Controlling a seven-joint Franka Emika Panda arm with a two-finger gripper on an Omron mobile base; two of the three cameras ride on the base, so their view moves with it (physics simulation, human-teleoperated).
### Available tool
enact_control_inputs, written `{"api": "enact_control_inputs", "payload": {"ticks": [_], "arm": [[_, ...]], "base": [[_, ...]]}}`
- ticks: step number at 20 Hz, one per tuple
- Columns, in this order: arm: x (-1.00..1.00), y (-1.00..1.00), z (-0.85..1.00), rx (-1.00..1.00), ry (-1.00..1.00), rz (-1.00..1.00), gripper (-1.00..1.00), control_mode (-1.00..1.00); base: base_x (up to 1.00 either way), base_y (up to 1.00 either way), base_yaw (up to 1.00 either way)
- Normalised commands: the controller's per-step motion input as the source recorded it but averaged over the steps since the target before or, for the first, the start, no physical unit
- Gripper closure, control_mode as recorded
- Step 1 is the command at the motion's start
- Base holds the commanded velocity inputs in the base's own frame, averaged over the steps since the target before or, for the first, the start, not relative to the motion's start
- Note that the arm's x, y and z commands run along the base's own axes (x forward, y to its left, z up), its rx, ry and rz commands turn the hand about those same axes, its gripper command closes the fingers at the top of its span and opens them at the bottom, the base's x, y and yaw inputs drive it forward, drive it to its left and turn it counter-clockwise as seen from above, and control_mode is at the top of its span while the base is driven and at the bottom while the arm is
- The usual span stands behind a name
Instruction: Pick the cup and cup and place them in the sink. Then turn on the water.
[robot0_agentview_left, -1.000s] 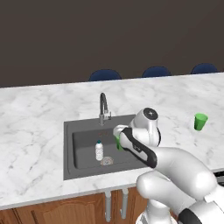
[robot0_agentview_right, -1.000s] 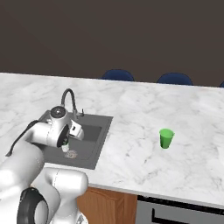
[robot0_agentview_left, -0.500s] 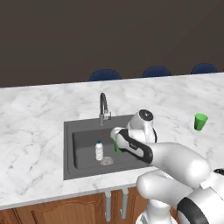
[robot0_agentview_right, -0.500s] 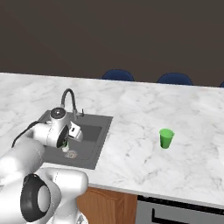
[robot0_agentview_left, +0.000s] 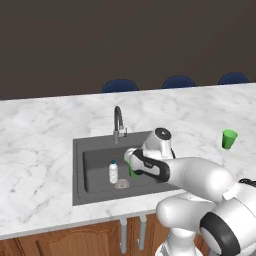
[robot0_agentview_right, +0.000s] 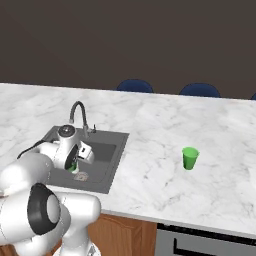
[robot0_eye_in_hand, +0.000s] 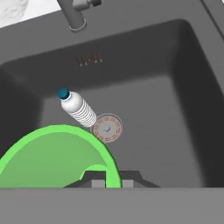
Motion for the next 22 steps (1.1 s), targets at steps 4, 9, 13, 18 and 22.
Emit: {"api": "enact_control_inputs", "payload": {"ticks": [4, 9, 13, 18, 22], "arm": [[0.0, 0.0, -0.3, 0.0, 0.0, 0.01, 1.0, -1.0], [0.0, 0.0, -0.3, 0.0, 0.0, 0.01, 1.0, -1.0], [0.0, 0.0, -0.28, 0.0, 0.0, 0.02, 1.0, -1.0], [0.0, 0.0, -0.24, 0.0, 0.0, 0.0, 1.0, -1.0], [0.0, 0.0, -0.23, 0.0, 0.0, 0.0, 1.0, -1.0]], "base": [[0.0, 0.0, 0.0], [0.0, 0.0, 0.0], [0.0, 0.0, 0.0], [0.0, 0.0, 0.0], [0.0, 0.0, 0.0]]}}
